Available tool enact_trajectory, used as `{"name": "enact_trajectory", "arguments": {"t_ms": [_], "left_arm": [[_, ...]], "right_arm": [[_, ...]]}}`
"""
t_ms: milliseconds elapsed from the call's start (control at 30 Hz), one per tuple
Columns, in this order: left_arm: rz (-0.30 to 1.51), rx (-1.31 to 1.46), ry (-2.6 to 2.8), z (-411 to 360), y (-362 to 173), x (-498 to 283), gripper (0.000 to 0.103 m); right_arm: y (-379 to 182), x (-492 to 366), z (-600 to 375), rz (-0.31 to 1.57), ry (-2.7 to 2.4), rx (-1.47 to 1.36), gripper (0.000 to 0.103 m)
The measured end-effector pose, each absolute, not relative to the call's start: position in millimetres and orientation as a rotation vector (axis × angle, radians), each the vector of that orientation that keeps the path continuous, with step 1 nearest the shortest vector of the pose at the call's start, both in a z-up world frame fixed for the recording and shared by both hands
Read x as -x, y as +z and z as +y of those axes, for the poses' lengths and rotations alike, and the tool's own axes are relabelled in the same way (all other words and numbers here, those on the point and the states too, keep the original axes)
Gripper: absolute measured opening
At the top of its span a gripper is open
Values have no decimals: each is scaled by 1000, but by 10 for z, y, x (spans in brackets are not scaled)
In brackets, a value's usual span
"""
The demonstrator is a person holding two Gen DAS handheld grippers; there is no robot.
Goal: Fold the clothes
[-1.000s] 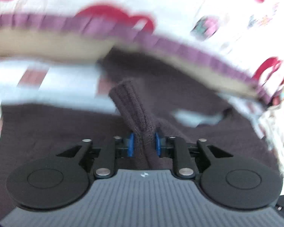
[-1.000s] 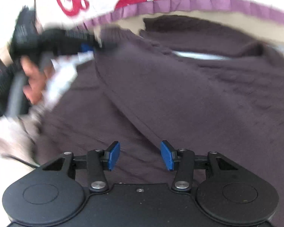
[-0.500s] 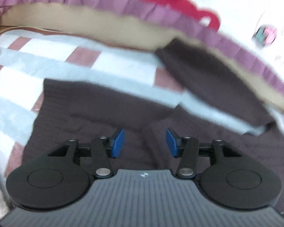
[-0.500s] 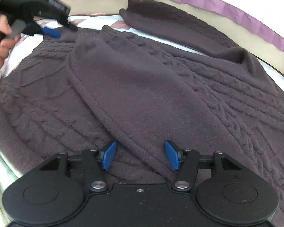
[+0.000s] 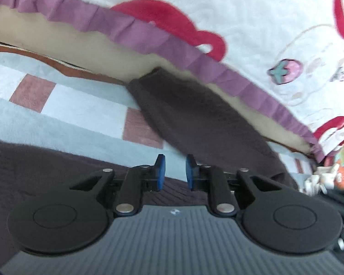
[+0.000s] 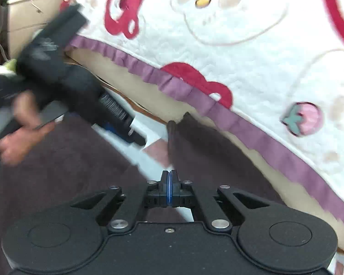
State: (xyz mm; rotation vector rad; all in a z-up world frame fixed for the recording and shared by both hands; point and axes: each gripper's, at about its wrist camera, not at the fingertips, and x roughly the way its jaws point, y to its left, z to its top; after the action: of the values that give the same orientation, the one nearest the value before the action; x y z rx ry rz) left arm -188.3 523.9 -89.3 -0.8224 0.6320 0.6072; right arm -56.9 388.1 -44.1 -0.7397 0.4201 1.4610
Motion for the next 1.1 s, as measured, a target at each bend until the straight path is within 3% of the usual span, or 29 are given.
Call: {"name": "enact_trajectory", "arguments": {"t_ms": [133,300,367,433,467,533,633,700,767,900,967,1100], "left_arm": [[632,891,678,5358,-1179,1958,18],[588,1029,680,5446,-1389,1991,18],[545,1015,674,5457,-1381,1986,18],[483,1032,656,5465,-1383,2008,23],[469,1034,651,5460,-1392,2013,30],[484,982,660,5414,-1379,1999,41],[488,950,650,5351,-1357,1991,42],[448,1017,604,5346,-1358,2017,50],[433,1117,572,5355,-1379,2022,76],[454,1207,518,5248,-1464,1962,77],[470,1204,508,5152,-1475,1940,77],[464,1260,441,5013,-1537,1889,78]], "right_arm": [[-837,438,4574,486,1403,831,39],[-1254,344,4947,474,1272,979,42],[-1327,284,4995,513,1291,952,49],[-1333,195,4974,571,1315,882,43],[-1331,148,4956,598,1328,842,13],[-1294,60,4877,634,1333,735,12],[-1118,-5,4658,642,1319,588,11],[-909,-45,4386,645,1321,450,11],[-740,-32,4031,654,1330,317,11],[-663,122,3300,675,1342,140,11],[-654,205,2969,685,1361,66,2],[-648,332,2616,682,1378,75,2]]}}
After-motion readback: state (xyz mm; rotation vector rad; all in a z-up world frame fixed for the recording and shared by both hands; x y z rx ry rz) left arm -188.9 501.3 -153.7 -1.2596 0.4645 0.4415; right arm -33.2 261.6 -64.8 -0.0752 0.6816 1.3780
